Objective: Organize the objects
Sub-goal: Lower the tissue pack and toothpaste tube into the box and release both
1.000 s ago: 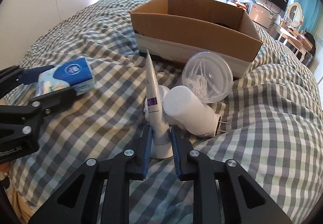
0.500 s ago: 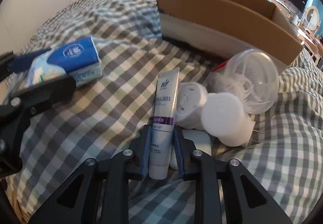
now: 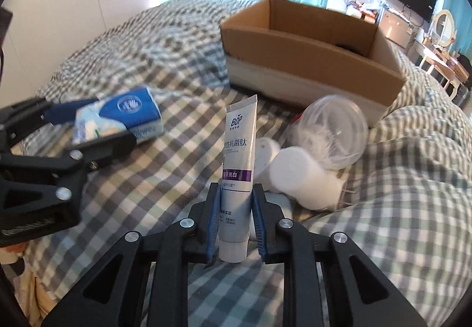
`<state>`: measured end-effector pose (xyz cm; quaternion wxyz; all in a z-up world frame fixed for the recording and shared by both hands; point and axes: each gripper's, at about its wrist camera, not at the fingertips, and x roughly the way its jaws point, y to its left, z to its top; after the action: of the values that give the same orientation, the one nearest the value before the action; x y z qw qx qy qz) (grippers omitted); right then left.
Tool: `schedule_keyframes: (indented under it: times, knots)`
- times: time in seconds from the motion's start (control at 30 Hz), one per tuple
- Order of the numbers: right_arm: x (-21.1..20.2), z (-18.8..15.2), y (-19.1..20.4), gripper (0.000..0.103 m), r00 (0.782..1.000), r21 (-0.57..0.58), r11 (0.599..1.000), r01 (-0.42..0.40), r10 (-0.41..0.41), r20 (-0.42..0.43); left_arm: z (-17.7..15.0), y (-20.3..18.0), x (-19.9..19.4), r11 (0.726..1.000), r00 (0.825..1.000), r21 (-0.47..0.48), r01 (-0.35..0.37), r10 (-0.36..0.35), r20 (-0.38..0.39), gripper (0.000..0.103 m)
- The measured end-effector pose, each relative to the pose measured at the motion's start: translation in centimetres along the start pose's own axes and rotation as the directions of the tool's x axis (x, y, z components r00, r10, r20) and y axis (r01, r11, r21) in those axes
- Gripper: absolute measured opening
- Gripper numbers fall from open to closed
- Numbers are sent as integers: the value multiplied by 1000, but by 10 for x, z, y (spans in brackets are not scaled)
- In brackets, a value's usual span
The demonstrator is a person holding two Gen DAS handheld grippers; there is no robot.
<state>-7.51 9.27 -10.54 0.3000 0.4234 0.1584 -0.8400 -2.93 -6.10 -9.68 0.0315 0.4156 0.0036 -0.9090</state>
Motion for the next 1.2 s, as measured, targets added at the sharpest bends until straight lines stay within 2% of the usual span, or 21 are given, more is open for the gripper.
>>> schedule_keyframes:
  times: [0.37, 0.53, 0.7, 0.97, 1.2]
  knots:
    - [-64, 22, -14, 21, 987, 2, 998, 63, -63, 150, 21, -9, -27, 999, 996, 21, -39, 38, 76, 64]
    - [-88, 47, -27, 21, 976, 9, 998, 63, -63, 207, 50, -9, -35, 999, 993, 31, -38, 34, 117, 64]
    - [-100, 88, -35, 21, 962, -28, 994, 110, -100, 253, 93, -11, -35, 998, 988, 54, -42, 33, 149, 64]
    - [-102, 150, -69, 21, 950, -20, 993, 117, -106, 294, 161, -10, -16, 996, 981, 73, -56, 41, 192, 64]
    - [-68, 190, -105, 21, 960, 19, 997, 73, -75, 270, 205, -7, 25, 997, 982, 78, -26, 11, 188, 64]
